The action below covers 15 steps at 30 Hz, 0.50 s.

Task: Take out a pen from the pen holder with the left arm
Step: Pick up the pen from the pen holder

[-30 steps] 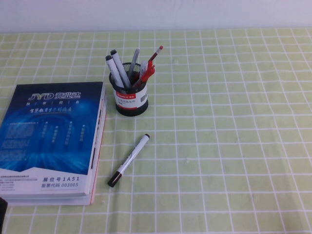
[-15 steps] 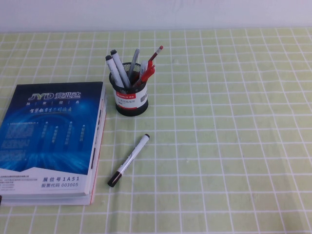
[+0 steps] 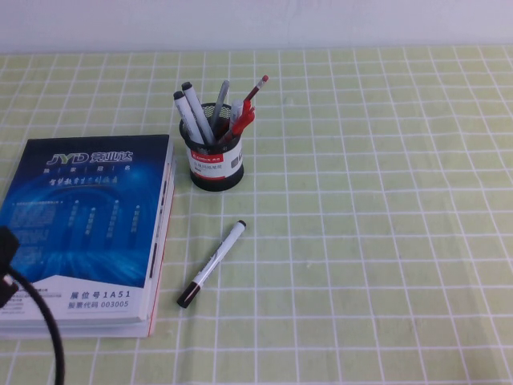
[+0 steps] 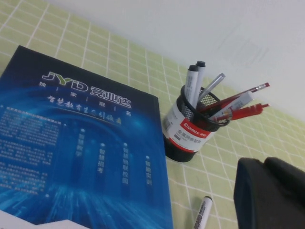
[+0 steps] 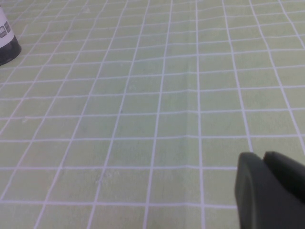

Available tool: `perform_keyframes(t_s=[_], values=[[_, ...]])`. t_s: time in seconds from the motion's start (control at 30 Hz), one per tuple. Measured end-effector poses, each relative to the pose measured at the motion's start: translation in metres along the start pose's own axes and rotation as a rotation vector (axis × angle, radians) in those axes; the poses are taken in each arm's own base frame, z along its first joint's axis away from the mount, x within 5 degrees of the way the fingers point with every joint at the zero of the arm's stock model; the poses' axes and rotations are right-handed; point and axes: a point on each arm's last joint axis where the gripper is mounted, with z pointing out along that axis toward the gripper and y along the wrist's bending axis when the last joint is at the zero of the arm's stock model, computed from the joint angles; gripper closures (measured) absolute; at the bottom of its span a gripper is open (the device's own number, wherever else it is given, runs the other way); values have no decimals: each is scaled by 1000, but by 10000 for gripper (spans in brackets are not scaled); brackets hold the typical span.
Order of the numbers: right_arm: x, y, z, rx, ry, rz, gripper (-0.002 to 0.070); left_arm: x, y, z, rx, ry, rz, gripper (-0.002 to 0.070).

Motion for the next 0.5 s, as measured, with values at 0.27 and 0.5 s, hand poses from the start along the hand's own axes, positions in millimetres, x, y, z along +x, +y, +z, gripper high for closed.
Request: perform_keyframes(t_s=[0.27, 0.5], values=[[0, 0, 0, 0, 0, 0, 691, -1, 11, 36, -93, 87, -62, 679], [0, 0, 0, 0, 0, 0, 691, 6, 18, 49, -123, 167, -4, 679]])
